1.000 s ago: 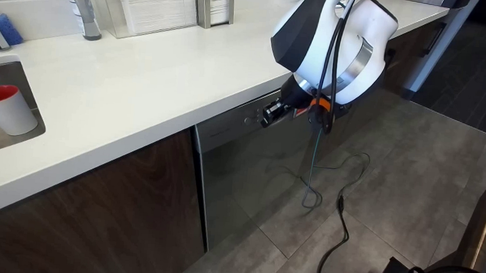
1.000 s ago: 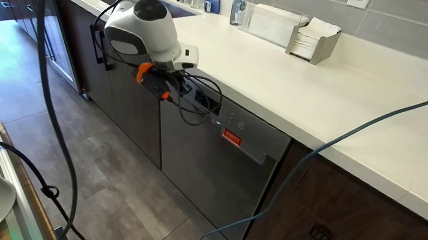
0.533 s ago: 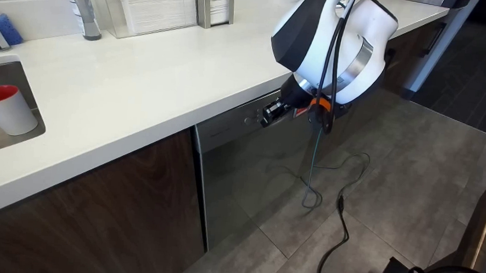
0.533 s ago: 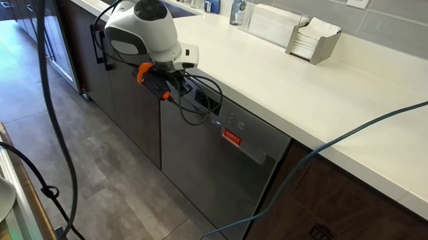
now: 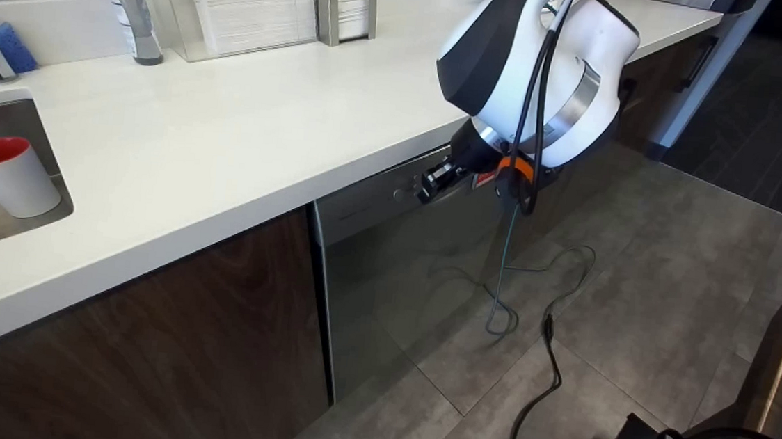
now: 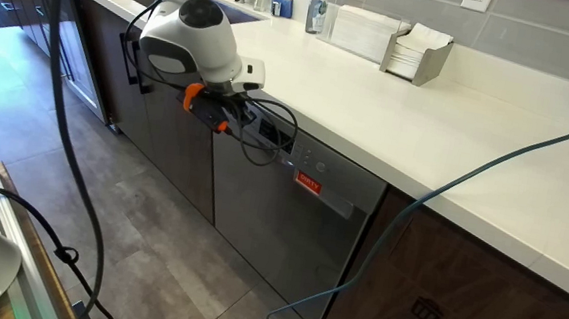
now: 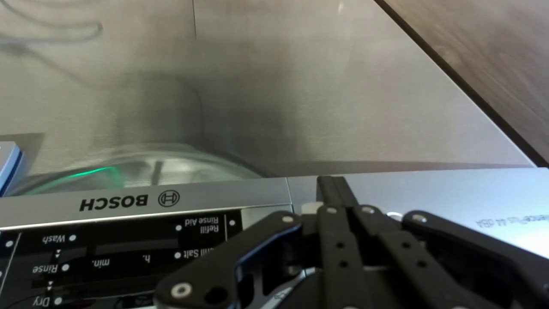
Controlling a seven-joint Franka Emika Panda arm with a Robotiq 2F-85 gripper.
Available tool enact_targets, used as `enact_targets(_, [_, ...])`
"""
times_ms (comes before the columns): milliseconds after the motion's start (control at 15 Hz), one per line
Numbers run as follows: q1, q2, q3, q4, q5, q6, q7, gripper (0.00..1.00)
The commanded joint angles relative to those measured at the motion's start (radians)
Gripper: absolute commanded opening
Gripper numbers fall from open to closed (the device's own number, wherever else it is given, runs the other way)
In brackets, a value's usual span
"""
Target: Press a button on the left side of the oven
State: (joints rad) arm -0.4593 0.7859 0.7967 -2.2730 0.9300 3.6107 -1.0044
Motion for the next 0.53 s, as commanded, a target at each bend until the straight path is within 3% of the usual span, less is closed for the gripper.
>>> enact_targets(0, [-0.022, 0.033, 0.014, 0.006, -0.036, 0.02, 0.014, 0.0])
enact_targets(467, [-0.034, 0.041, 0.02, 0.006, -0.044, 0.024, 0.014, 0.0])
